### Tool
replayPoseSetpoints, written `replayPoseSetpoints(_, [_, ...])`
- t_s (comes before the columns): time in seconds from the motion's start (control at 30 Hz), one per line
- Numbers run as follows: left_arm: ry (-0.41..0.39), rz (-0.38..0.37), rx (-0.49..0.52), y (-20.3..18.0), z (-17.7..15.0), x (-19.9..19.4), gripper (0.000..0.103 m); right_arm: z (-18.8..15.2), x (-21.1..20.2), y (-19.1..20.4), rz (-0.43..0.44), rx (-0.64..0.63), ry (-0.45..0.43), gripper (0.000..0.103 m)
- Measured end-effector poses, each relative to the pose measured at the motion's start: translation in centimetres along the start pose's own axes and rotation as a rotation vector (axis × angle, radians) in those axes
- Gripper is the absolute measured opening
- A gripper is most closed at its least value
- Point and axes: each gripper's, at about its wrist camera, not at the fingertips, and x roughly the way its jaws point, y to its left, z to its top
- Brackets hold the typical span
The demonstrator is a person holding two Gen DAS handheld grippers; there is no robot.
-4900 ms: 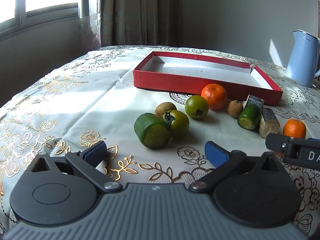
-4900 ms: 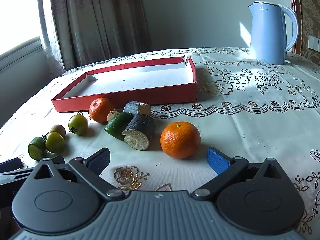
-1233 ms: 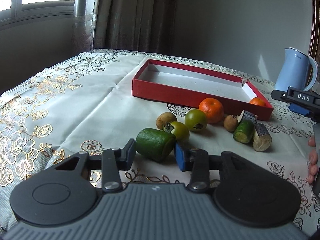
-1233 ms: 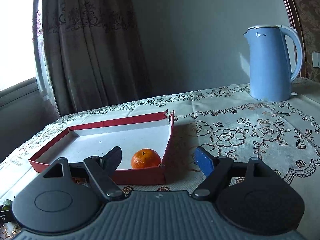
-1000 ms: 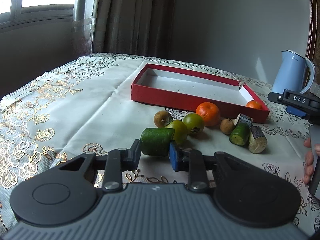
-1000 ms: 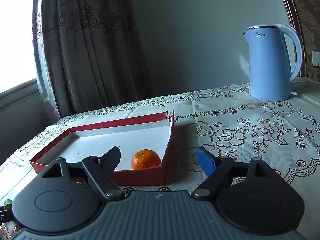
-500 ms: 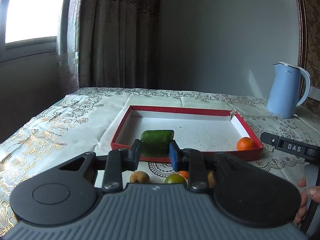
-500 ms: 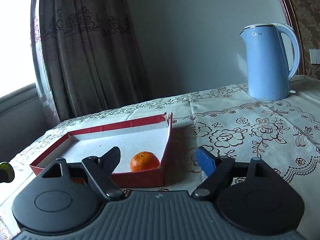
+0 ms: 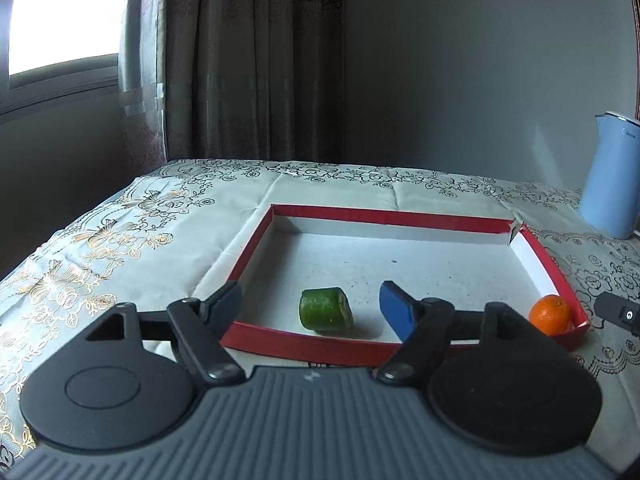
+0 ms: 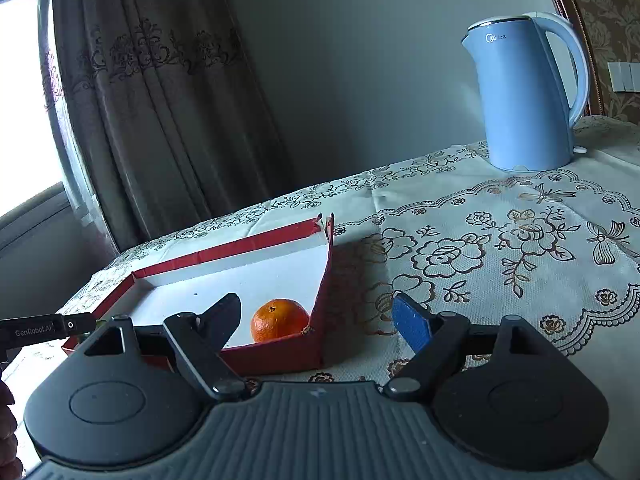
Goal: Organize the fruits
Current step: 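Lift the cucumber piece into the red box and open the left gripper, then close the right gripper around the dark-skinned yam piece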
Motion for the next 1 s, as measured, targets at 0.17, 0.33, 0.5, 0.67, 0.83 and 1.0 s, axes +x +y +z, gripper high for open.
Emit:
replayPoseSetpoints(0.17, [-0.069,0.023,-0.026,2.6,-1.0,-4.3,0.099,0.0,-0.1,0.0,0.006,0.001,-0.001,0.083])
replayPoseSetpoints(0.33, [-0.059,0.120,-0.091,6.4,-3.4,-6.6,0.103,-0.1,-0.1,0.3,0.034,-0.018,0.008,0.083])
replayPoseSetpoints(0.5, [0.019,0.168,-0.153,9.5,-5.6,-6.4,0.103,-0.6,-0.9,0.9,0.119,-0.047,0.048,0.083])
replayPoseSetpoints(0.67, [0.048,0.146,-0.185,10.2,-6.5,-6.0,0.103,-2.2,-3.4,2.1,0.141,-0.113,0.100,0.084])
replayPoseSetpoints(0.83, [0.059,0.135,-0.157,9.5,-6.7,-5.9,0.103,-3.9,-4.8,4.0,0.146,-0.234,0.135,0.084])
replayPoseSetpoints(1.0, [0.072,0.113,-0.200,10.2,-6.8,-5.7,0.103,-4.8,-4.7,6.5,0.205,-0.422,0.181,0.084])
